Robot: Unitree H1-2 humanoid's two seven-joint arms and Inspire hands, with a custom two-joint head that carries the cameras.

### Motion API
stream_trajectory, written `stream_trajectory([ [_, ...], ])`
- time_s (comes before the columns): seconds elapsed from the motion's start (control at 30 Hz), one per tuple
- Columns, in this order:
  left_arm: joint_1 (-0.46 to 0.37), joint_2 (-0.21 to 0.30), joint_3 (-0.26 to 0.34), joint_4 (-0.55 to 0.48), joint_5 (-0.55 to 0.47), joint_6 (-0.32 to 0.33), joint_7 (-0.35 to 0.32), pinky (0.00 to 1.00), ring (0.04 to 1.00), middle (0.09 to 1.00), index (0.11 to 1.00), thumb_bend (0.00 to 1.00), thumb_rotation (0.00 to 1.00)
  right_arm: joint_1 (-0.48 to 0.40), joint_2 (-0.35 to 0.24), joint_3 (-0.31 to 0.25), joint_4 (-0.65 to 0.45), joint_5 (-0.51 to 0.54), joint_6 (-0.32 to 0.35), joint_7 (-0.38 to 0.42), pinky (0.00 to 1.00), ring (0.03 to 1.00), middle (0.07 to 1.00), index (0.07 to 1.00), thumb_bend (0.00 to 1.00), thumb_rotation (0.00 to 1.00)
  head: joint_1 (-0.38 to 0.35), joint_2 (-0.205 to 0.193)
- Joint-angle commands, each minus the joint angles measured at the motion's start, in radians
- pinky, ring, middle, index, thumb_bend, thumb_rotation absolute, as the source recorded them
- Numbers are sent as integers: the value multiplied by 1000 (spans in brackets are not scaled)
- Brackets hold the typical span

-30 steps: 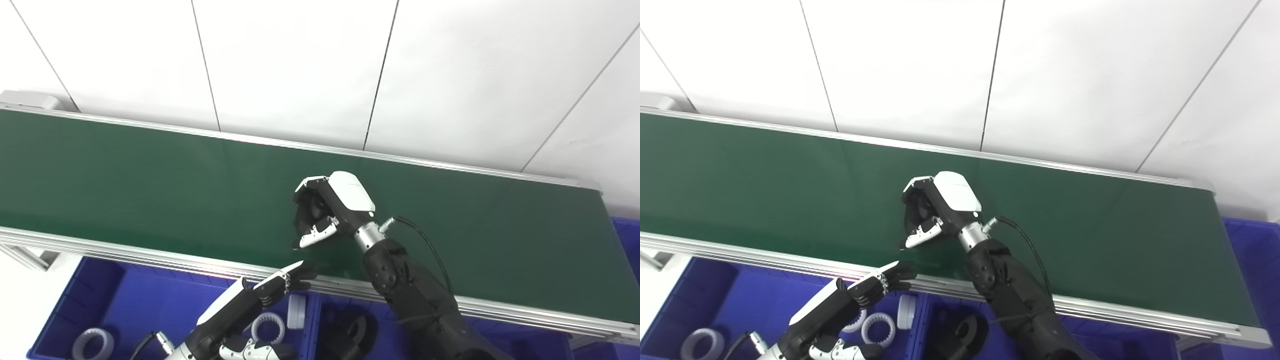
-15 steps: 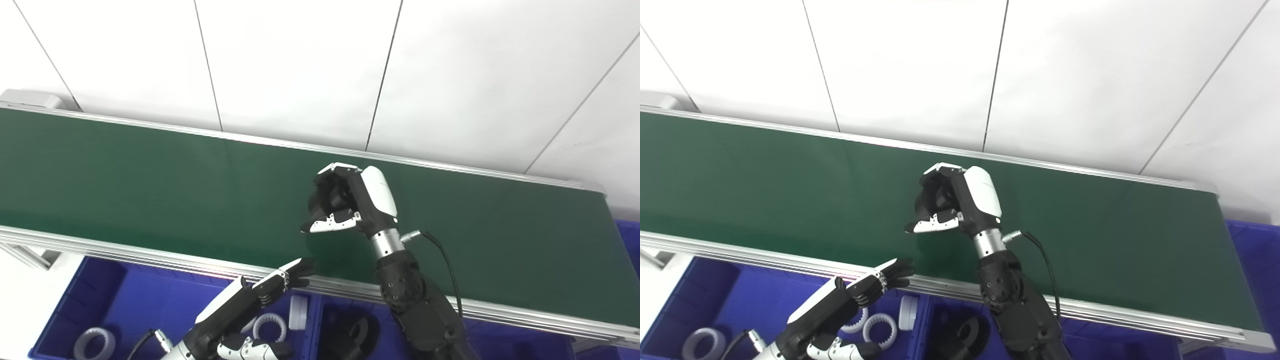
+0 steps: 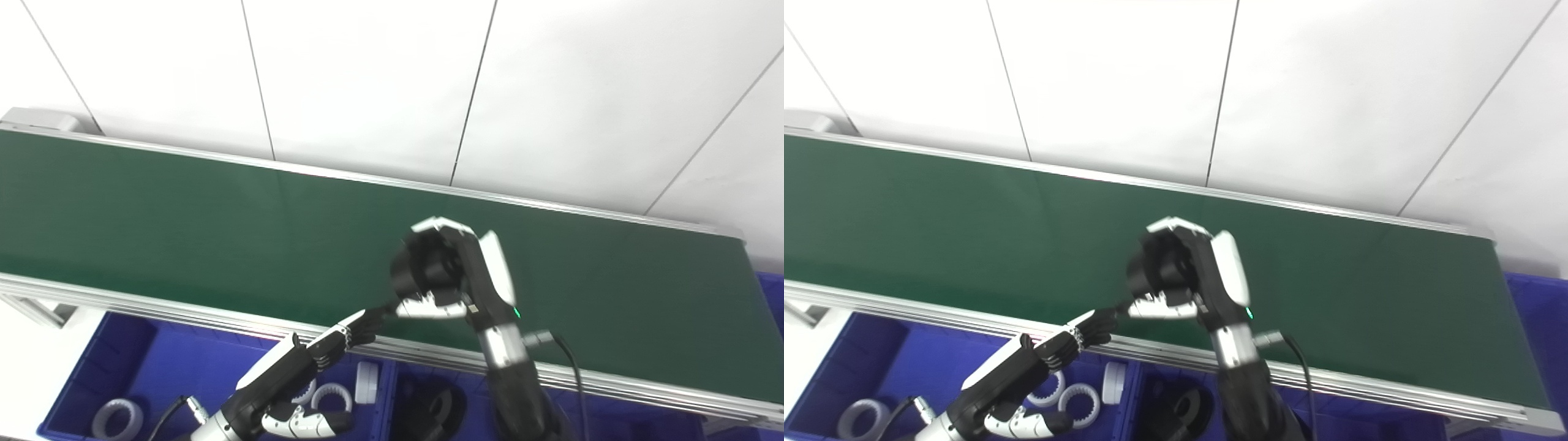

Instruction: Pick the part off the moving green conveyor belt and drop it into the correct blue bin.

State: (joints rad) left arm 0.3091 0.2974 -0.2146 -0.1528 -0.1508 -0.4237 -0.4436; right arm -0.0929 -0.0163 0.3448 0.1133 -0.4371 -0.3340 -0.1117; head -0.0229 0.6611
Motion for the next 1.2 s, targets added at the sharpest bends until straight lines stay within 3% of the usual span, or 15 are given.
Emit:
stream_trajectory([
  [0.0, -19, 9, 6, -7, -44, -26, -8, 928, 958, 972, 956, 414, 515, 51, -10, -6, -109, 12, 13, 21, 360, 475, 498, 462, 496, 0, 1, 0],
  [0.07, -30, 8, 9, 2, -59, -27, -12, 928, 956, 970, 954, 405, 503, 119, -29, -10, -161, 19, 13, 37, 360, 478, 491, 467, 497, 0, -11, 7],
  [0.1, -35, 9, 10, 2, -64, -22, -13, 930, 955, 968, 953, 400, 496, 149, -36, -12, -184, 38, 12, 48, 363, 480, 488, 469, 497, 0, -29, 37],
  [0.2, -44, 14, 15, -4, -68, -7, -14, 929, 957, 971, 955, 395, 503, 214, -50, -16, -240, 76, 18, 78, 353, 467, 523, 470, 494, 0, -52, 59],
  [0.23, -49, 19, 18, -11, -63, 1, -12, 929, 958, 973, 956, 395, 513, 239, -58, -18, -264, 78, 29, 89, 355, 468, 524, 470, 495, 0, -73, 112],
  [0.27, -53, 21, 21, -16, -59, 7, -12, 938, 964, 977, 962, 404, 559, 255, -63, -20, -281, 79, 37, 98, 358, 467, 522, 470, 495, 0, -73, 112],
  [0.3, -62, 29, 26, -33, -67, 28, -12, 940, 965, 978, 963, 406, 572, 269, -66, -22, -314, 74, 60, 111, 359, 467, 521, 470, 495, 0, -108, 230],
  [0.4, -95, 49, 46, -76, -89, 79, -14, 952, 972, 982, 966, 411, 604, 297, -78, -29, -395, 51, 129, 147, 370, 465, 515, 469, 496, 0, -161, 272],
  [0.57, -140, 58, 56, -97, -157, 149, -28, 932, 963, 976, 950, 427, 544, 326, -108, -37, -426, 70, 143, 186, 356, 464, 511, 470, 496, 0, -165, 277],
  [0.83, -120, 53, 68, -126, -161, 199, -26, 922, 956, 969, 940, 430, 451, 348, -148, -57, -423, 15, 148, 211, 362, 452, 525, 470, 496, 0, -154, 275],
  [1.17, -119, 43, 73, -145, -150, 215, -27, 928, 957, 970, 946, 432, 465, 288, -168, -52, -355, -95, 165, 233, 383, 468, 543, 449, 494, 0, -142, 274],
])
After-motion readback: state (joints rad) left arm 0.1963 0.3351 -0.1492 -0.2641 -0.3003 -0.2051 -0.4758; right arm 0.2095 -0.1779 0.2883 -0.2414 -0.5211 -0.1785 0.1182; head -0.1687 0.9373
